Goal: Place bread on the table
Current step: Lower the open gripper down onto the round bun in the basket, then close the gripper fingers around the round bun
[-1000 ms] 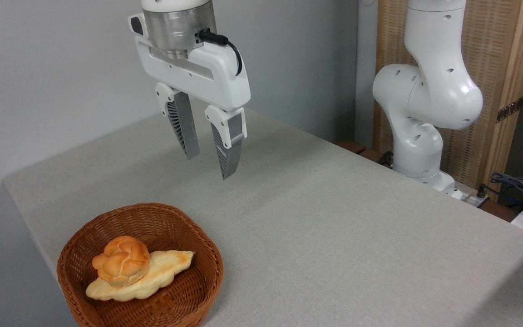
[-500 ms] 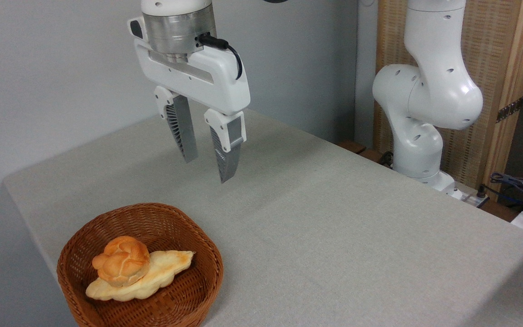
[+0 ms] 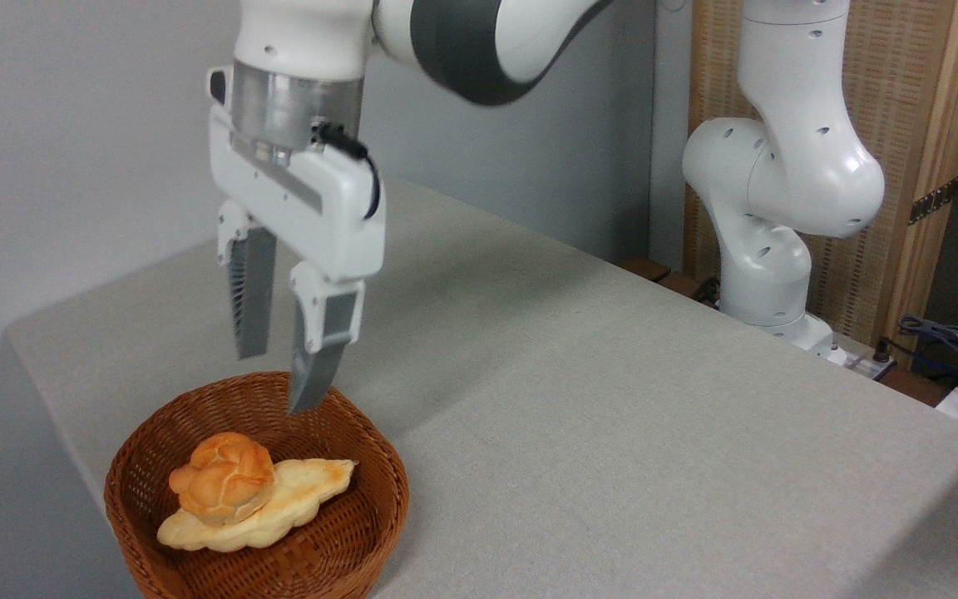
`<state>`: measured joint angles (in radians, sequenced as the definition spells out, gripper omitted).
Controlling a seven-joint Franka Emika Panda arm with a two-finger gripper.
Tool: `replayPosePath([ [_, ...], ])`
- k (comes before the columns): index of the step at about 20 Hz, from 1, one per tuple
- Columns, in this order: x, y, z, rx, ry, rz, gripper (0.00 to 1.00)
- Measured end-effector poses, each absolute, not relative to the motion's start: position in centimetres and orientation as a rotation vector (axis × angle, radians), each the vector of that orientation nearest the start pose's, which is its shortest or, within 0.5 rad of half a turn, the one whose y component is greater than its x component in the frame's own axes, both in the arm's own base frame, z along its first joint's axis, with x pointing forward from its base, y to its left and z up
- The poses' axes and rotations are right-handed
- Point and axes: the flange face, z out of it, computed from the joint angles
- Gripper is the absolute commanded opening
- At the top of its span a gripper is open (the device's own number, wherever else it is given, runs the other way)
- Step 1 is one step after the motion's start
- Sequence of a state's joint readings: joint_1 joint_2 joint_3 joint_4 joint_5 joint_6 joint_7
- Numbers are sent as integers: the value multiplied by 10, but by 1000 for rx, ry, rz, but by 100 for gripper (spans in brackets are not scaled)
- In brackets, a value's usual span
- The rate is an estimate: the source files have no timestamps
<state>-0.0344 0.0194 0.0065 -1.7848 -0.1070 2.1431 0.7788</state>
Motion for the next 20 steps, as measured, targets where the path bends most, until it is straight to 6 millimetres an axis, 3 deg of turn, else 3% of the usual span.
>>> replayPosePath([
  [5, 630, -55, 522, -2787, 1199, -626, 100],
  [9, 639, -74, 493, -2792, 1244, -606, 100],
  [20, 650, -79, 466, -2721, 1355, -606, 100],
])
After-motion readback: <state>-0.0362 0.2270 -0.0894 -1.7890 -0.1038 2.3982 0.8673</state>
